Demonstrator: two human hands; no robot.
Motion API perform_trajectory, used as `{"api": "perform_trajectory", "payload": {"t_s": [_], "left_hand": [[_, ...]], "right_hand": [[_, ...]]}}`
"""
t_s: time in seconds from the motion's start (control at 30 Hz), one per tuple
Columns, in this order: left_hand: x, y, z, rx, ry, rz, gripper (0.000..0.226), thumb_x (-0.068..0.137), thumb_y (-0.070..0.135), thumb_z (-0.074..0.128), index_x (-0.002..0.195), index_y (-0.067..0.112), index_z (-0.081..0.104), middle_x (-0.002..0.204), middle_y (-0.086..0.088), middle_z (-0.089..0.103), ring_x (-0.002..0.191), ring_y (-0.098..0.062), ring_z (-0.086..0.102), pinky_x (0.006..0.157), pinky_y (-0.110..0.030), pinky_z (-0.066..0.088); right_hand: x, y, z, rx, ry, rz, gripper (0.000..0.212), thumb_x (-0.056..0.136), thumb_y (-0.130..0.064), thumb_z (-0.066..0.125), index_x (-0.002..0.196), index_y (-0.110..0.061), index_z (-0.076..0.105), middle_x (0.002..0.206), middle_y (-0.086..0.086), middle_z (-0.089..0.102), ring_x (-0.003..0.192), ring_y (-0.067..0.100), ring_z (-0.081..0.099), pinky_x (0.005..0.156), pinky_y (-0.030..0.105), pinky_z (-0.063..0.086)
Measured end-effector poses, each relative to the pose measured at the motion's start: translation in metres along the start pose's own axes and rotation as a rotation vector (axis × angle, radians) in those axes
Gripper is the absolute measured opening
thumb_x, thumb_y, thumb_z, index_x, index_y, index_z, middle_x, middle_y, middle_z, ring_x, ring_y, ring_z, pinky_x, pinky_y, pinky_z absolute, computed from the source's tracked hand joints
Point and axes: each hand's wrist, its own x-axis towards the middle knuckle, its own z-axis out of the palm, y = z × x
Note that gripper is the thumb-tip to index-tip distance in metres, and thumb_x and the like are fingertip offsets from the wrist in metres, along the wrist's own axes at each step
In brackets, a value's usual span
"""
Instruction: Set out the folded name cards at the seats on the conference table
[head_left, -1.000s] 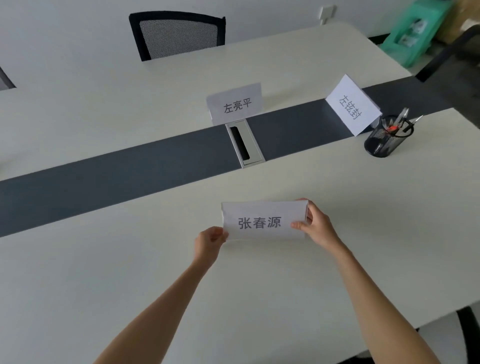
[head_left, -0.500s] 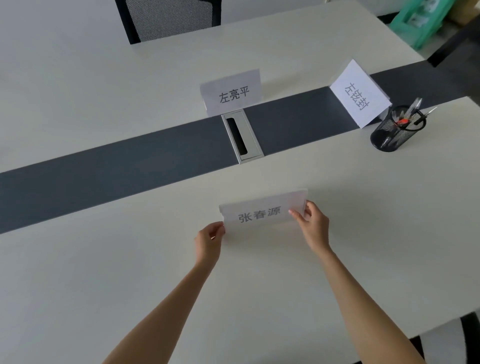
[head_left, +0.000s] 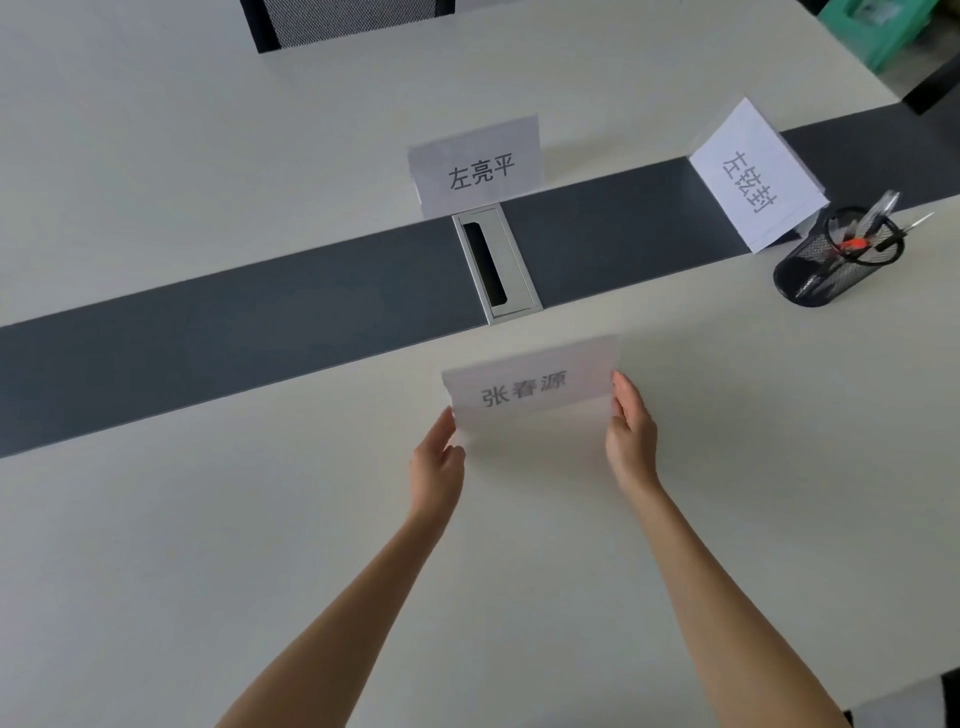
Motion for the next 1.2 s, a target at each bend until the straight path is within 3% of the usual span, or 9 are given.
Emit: {"api": "perform_trajectory", "payload": {"t_s": [0.13,0.43,0.5,0.57,0.7,0.83,0.97,1.1,1.2], "left_hand": [[0.02,0.01,0.0,-0.02,-0.002,0.009,0.061,0.079,-0.01,0.035,0.133,0.018,0.04,0.13,0.01,0.05,0.12,-0.01,0.049,0.1,-0.027,0.038],[0.039,0.02,0.007,0.002,-0.029,0.0,0.061,0.083,-0.006,0.034,0.138,0.02,0.031,0.125,0.02,0.039,0.118,-0.002,0.043,0.088,-0.011,0.036],[0.041,0.02,0.009,0.015,-0.049,-0.002,0.062,0.083,-0.005,0.035,0.138,0.023,0.03,0.123,0.021,0.041,0.101,0.001,0.05,0.072,0.002,0.037],[0.045,0.02,0.013,0.019,-0.063,0.005,0.064,0.081,-0.003,0.037,0.138,0.026,0.03,0.122,0.02,0.045,0.074,0.005,0.044,0.064,0.002,0.038],[0.048,0.022,0.017,0.012,-0.07,0.013,0.065,0.081,-0.003,0.038,0.138,0.027,0.031,0.123,0.019,0.048,0.068,0.004,0.041,0.064,0.0,0.04],[0.044,0.026,0.016,0.022,-0.075,0.027,0.064,0.082,-0.004,0.038,0.137,0.028,0.032,0.119,0.027,0.045,0.076,0.007,0.046,0.071,-0.002,0.04],[0.042,0.03,0.014,0.043,-0.082,0.023,0.06,0.085,-0.005,0.039,0.139,0.02,0.03,0.122,0.019,0.04,0.115,0.001,0.041,0.098,-0.017,0.032],[0.044,0.031,0.01,0.072,-0.108,0.006,0.058,0.086,-0.001,0.04,0.139,0.018,0.028,0.137,0.007,0.043,0.129,-0.01,0.039,0.106,-0.023,0.03],[0.036,0.027,0.0,0.116,-0.087,-0.008,0.054,0.088,0.002,0.041,0.139,0.017,0.029,0.143,-0.003,0.042,0.132,-0.016,0.039,0.105,-0.023,0.029]], "right_hand": [[0.028,-0.013,0.01,-0.026,-0.029,-0.011,0.068,0.074,0.019,0.024,0.135,-0.007,0.038,0.145,0.012,0.039,0.134,0.025,0.037,0.109,0.022,0.025],[0.049,-0.018,0.014,-0.073,-0.026,-0.038,0.065,0.077,0.018,0.024,0.136,-0.006,0.038,0.142,0.011,0.045,0.128,0.025,0.045,0.094,0.007,0.027],[0.05,-0.017,0.011,-0.09,-0.009,-0.033,0.061,0.081,0.016,0.025,0.136,-0.006,0.038,0.141,0.011,0.045,0.125,0.027,0.048,0.088,0.003,0.027],[0.052,-0.016,0.009,-0.1,0.005,-0.027,0.058,0.083,0.015,0.027,0.136,-0.006,0.039,0.141,0.011,0.045,0.123,0.026,0.049,0.08,-0.006,0.027],[0.056,-0.015,0.006,-0.112,0.015,-0.024,0.056,0.085,0.014,0.029,0.136,-0.007,0.038,0.14,0.011,0.046,0.121,0.026,0.05,0.073,-0.011,0.027],[0.057,-0.013,0.006,-0.139,-0.02,-0.028,0.059,0.085,0.013,0.027,0.139,-0.01,0.034,0.142,0.01,0.044,0.122,0.028,0.049,0.082,0.004,0.028],[0.059,-0.011,0.007,-0.162,-0.053,-0.009,0.063,0.085,0.013,0.025,0.142,-0.014,0.028,0.146,0.008,0.039,0.126,0.028,0.046,0.084,0.006,0.027],[0.054,-0.015,0.005,-0.157,-0.078,0.003,0.067,0.083,0.014,0.024,0.144,-0.013,0.021,0.15,0.007,0.032,0.131,0.026,0.041,0.092,0.008,0.025],[0.033,-0.013,0.006,-0.233,-0.044,-0.067,0.065,0.081,0.013,0.032,0.142,-0.008,0.023,0.15,0.011,0.031,0.134,0.027,0.037,0.106,0.021,0.025]]}}
